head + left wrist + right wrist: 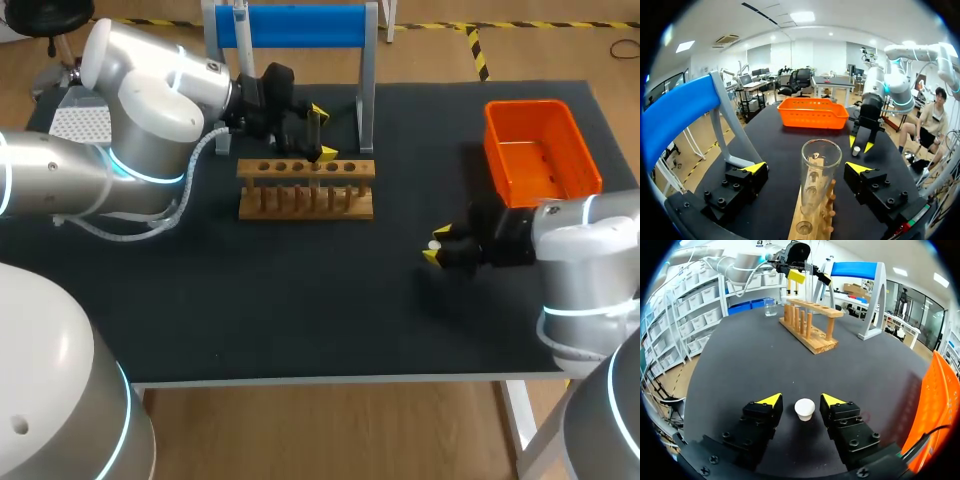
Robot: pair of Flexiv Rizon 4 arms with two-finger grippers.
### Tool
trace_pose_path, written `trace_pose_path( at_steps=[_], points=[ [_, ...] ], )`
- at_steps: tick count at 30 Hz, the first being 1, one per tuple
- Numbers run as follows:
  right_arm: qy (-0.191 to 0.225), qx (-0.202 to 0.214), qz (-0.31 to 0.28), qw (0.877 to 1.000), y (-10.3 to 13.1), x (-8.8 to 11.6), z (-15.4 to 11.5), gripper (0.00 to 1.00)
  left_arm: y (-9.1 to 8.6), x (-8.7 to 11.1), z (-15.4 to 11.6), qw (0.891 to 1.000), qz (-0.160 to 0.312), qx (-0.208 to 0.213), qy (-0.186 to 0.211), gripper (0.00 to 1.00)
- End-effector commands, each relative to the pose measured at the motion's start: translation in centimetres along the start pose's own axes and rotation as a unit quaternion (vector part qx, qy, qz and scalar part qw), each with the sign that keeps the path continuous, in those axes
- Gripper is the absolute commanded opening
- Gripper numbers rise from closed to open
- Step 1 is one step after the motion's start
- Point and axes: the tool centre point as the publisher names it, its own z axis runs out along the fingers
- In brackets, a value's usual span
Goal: Invert the test tube, pick up the pipette, mount the tip to pipette, aspirate from beaker and dispense into the tube, eject the tip, return the pipette, and cap with the stopper.
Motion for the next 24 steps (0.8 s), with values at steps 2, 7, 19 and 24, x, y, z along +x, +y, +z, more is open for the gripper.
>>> trace_pose_path(
  at_steps=[2,7,19,24],
  points=[
    [-0.002,-0.001,0.0,1.0,-0.06,-0.13,0.19,0.48,-0.04,-0.08,-0.01,1.0,0.0,-0.001,0.001,1.0],
    [-0.002,-0.001,0.001,1.0,-0.05,-0.23,0.26,0.47,-0.04,-0.08,-0.01,1.0,0.0,-0.001,0.001,1.0],
    [-0.002,-0.002,0.003,1.0,-0.08,-0.39,0.42,0.39,-0.04,-0.08,-0.01,1.0,0.0,-0.001,0.001,1.0],
    [-0.003,-0.001,0.003,1.0,-0.12,-0.44,0.43,0.39,-0.04,-0.08,-0.01,1.0,0.0,-0.001,0.001,1.0]
  ],
)
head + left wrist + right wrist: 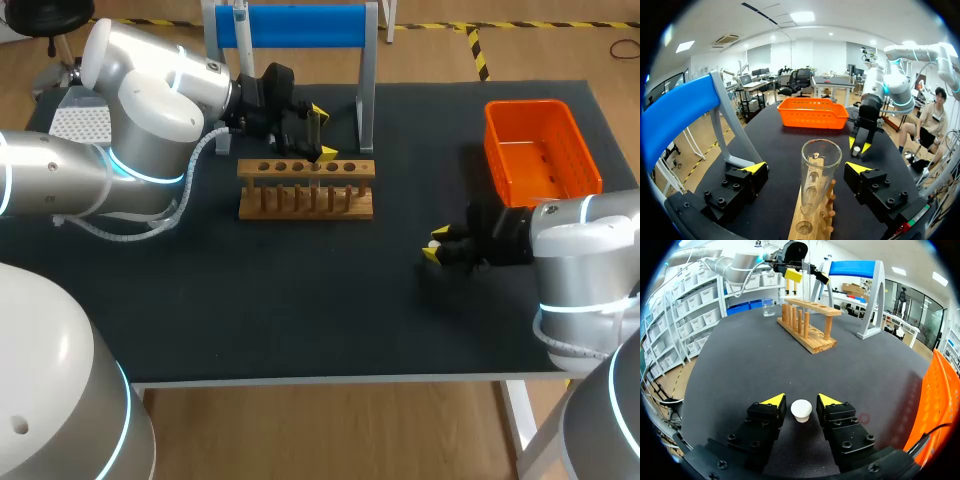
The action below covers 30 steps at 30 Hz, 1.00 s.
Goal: Invert the test tube, pick up the pipette, mount the tip to pipette, aspirate from beaker and dispense into the tube, eject the tip, return the pipette, and cap with the stopper.
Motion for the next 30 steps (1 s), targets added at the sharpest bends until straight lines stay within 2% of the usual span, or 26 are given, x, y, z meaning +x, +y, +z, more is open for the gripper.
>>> trace_pose_path(
  at_steps=[1,20,30],
  points=[
    [0.0,0.001,0.0,1.0,-0.04,-0.07,0.04,0.39,-0.04,-0.08,-0.01,1.0,0.0,-0.001,0.001,1.0],
    [-0.001,0.001,0.001,1.0,-0.14,-0.18,0.02,0.33,-0.04,-0.08,-0.01,1.0,0.0,-0.001,0.001,1.0],
    [-0.001,0.002,0.002,1.0,-0.23,-0.21,0.01,0.25,-0.04,-0.08,-0.01,1.0,0.0,-0.001,0.001,1.0]
  ],
)
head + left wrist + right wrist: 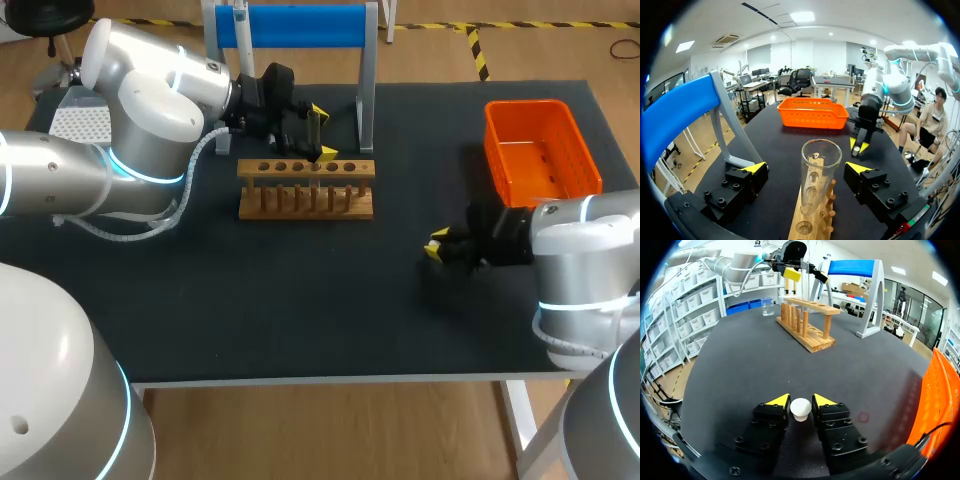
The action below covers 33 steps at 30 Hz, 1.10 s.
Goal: Invert the test tube, pick up the pipette, mount the tip to pipette, aspirate from beaker and dispense into the tube, eject the tip, return the pipette, and cap with the stopper.
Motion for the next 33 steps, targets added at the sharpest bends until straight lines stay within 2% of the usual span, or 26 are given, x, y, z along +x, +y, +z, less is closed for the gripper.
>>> trace_pose_path(
  at_steps=[1,6,9,21,33],
  points=[
    [0.001,0.0,0.0,1.0,0.0,0.0,0.0,0.24,0.0,-0.1,0.0,1.0,0.0,-0.001,0.001,1.0],
    [0.001,0.001,0.0,1.0,-0.1,-0.1,0.0,0.15,0.0,-0.1,0.0,1.0,0.0,-0.001,0.001,1.0],
    [0.001,0.001,0.0,1.0,-0.1,-0.1,0.0,0.0,0.0,-0.1,0.0,1.0,0.0,-0.001,0.001,1.0],
    [0.003,-0.003,-0.002,1.0,0.8,0.1,-0.4,0.0,0.0,-0.1,0.0,1.0,0.0,-0.001,0.001,1.0],
    [0.02,-0.007,-0.039,0.999,5.1,-0.6,-2.5,0.0,0.0,-0.1,0.0,1.0,0.0,-0.001,0.001,1.0]
  ],
)
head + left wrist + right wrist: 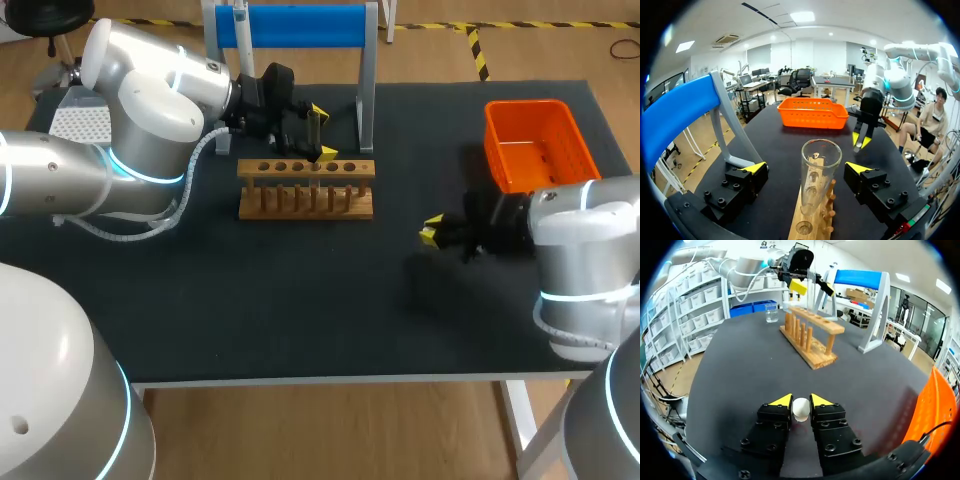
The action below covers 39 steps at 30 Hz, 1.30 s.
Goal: Invert the test tube, pick up the pipette, mount the tip to pipette, aspirate from beaker and dispense into the tube, eject the tip, return the pipette, and cap with the stopper.
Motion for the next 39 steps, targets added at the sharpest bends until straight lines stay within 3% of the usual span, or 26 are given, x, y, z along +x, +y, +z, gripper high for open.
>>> trace_pose_path(
  at_steps=[1,13,19,39],
  points=[
    [0.016,0.005,-0.006,1.0,1.9,-0.9,-1.7,0.0,0.0,-0.1,0.0,1.0,0.0,-0.001,0.001,1.0],
    [0.048,0.002,-0.063,0.997,8.9,-2.3,-3.2,0.0,0.0,-0.1,0.0,1.0,0.0,-0.001,0.001,1.0],
    [0.064,-0.008,-0.085,0.994,12.2,-1.7,-3.8,0.0,0.0,-0.1,0.0,1.0,0.0,-0.001,0.001,1.0],
    [0.064,-0.008,-0.085,0.994,12.2,-1.7,-3.8,0.0,0.0,-0.1,0.0,1.0,0.0,-0.001,0.001,1.0]
  ],
)
